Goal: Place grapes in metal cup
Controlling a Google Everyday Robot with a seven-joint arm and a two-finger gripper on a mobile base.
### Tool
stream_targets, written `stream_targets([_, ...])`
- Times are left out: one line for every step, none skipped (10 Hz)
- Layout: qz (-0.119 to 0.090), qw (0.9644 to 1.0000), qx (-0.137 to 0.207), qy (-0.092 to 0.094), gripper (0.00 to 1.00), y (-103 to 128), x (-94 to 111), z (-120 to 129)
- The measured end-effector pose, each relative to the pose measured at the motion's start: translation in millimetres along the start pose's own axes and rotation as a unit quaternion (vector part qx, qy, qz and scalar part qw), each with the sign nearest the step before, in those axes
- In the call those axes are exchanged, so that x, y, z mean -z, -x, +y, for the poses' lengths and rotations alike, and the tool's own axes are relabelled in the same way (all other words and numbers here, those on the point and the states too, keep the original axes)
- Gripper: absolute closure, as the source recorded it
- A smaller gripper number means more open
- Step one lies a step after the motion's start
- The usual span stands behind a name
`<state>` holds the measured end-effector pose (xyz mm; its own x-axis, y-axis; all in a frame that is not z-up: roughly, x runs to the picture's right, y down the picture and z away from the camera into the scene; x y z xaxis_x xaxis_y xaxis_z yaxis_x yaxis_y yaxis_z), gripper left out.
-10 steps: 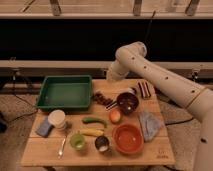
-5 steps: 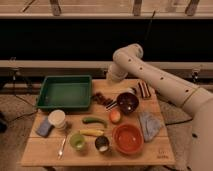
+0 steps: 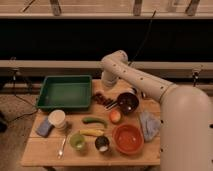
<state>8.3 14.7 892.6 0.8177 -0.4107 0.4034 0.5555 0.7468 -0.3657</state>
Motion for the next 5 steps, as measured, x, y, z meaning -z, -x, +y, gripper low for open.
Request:
stream_targets([0.002, 0.9999, -0.004, 0.017, 0.20, -0.5, -8.5, 2.1])
stream_targets([0.005, 0.9994, -0.007, 0.035, 0.20, -1.2, -17.1, 4.0])
stream_targets([0.008, 0.9986, -0.009, 0.051, 0.20, -1.6, -24.0, 6.4])
stream_targets([0.012, 0.9978, -0.012, 0.064, 0.20, -3.9, -29.6, 9.6])
stream_targets([0.013, 0.9969, -0.018, 0.075, 0.20, -7.3, -34.2, 15.6])
